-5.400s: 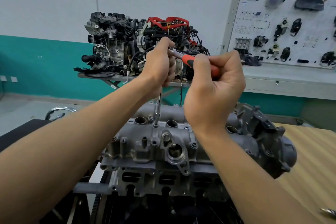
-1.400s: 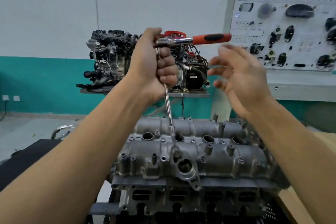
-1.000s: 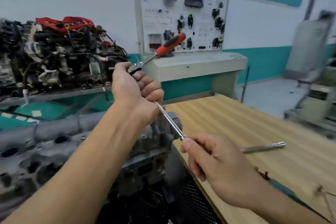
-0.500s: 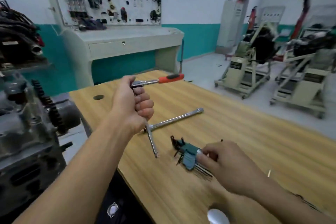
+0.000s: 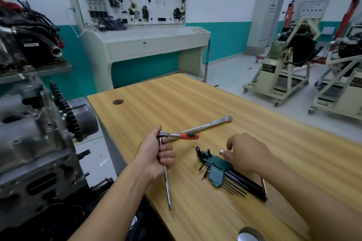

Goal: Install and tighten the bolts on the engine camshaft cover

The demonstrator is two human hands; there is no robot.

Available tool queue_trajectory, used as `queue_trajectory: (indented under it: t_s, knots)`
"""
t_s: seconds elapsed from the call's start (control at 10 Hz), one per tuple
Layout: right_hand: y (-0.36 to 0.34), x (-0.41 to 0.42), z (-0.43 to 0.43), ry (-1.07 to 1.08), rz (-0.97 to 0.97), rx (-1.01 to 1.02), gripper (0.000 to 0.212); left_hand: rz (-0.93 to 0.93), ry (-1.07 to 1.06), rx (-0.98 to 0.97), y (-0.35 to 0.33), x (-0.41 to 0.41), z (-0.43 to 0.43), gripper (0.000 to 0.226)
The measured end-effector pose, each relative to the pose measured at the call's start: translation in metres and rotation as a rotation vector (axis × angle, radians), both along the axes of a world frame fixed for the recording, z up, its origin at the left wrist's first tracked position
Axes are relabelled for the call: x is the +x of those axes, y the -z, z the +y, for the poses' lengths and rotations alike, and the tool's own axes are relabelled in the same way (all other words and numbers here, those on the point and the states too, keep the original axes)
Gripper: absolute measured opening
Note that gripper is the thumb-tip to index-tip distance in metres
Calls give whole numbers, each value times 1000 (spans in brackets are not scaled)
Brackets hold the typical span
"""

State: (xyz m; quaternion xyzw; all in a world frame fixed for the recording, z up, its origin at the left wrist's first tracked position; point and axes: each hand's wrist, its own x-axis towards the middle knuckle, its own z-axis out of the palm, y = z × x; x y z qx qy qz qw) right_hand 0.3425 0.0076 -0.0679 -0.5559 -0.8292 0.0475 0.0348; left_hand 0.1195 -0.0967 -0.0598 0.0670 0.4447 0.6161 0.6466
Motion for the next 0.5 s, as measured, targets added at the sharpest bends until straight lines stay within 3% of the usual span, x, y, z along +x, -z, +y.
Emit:
queue_trajectory:
  t_s: [0.2, 0.3, 0.4, 0.5]
  knots:
    - [-15, 3, -15, 10, 175, 57, 21, 240, 29, -87, 20, 12, 13, 50]
    - [-23, -3, -28, -47, 294, 11, 16, 486, 92, -134, 13, 14, 7, 37]
    - [-38, -19, -45, -142, 489, -81, 13, 848, 178, -78, 4, 10, -16, 12]
    - [-59, -32, -71, -242, 686, -101, 12, 1123, 211, -50, -16, -2, -56, 17]
